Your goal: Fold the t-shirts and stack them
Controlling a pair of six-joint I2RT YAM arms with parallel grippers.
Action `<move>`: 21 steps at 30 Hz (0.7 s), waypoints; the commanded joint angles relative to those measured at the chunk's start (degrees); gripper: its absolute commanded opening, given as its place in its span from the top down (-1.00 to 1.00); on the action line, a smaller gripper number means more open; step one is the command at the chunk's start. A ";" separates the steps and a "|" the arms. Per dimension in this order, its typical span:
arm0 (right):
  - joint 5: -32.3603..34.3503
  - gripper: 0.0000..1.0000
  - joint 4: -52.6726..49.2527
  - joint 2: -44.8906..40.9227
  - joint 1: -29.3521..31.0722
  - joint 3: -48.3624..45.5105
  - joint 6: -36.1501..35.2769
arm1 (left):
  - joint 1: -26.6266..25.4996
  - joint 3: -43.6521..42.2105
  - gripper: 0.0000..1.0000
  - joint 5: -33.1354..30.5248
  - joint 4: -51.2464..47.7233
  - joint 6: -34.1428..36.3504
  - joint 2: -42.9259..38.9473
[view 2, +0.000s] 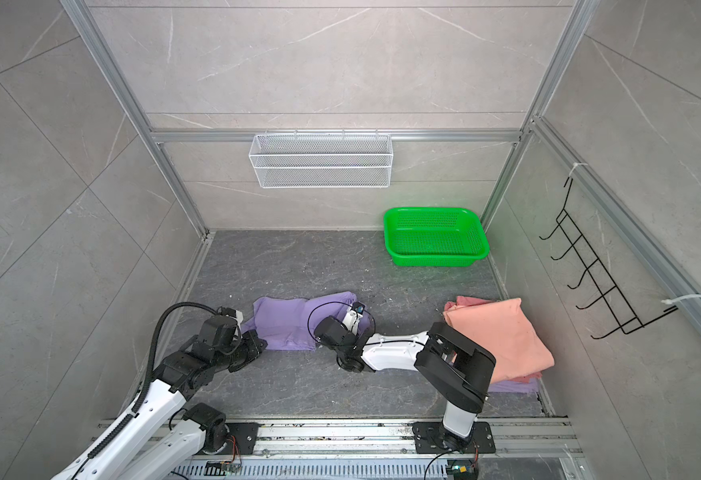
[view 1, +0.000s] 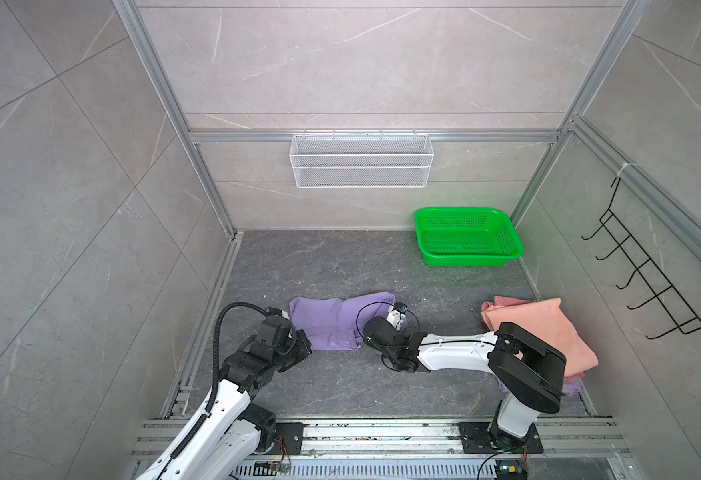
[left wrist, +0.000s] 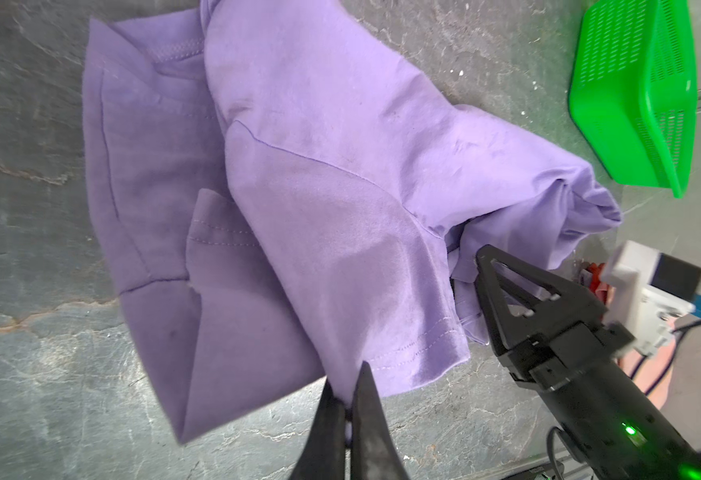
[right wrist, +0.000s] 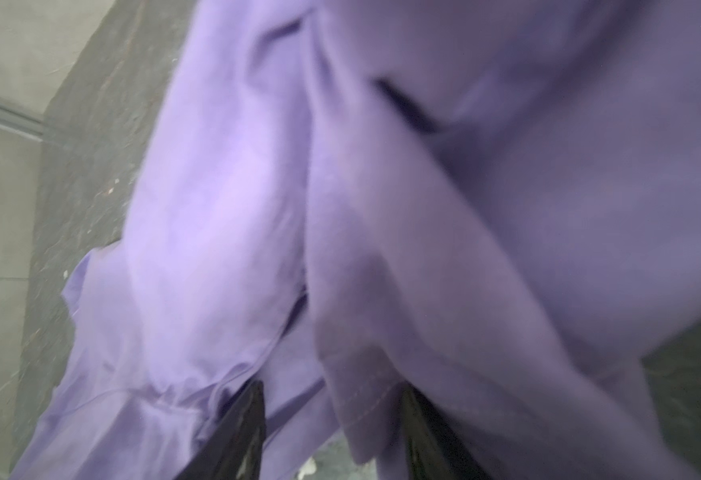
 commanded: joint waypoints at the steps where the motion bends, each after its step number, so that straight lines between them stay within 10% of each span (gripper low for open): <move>1: 1.89 -0.09 -3.95 1.80 -0.34 0.98 2.53 | -0.03 0.38 1.00 -0.41 -1.58 0.76 -1.18; 12: 2.48 0.96 -2.28 1.78 -2.51 -0.27 1.57 | -0.02 -0.39 1.00 -1.16 -1.77 0.87 -0.53; 18: -1.35 1.00 -4.75 -5.98 -2.92 -2.77 -3.12 | -0.02 -2.07 1.00 -2.92 -3.78 1.37 2.60; 21: -5.60 1.00 -4.84 -10.04 -3.46 -5.36 -5.30 | -0.01 -2.22 0.60 -3.06 -7.05 2.15 5.38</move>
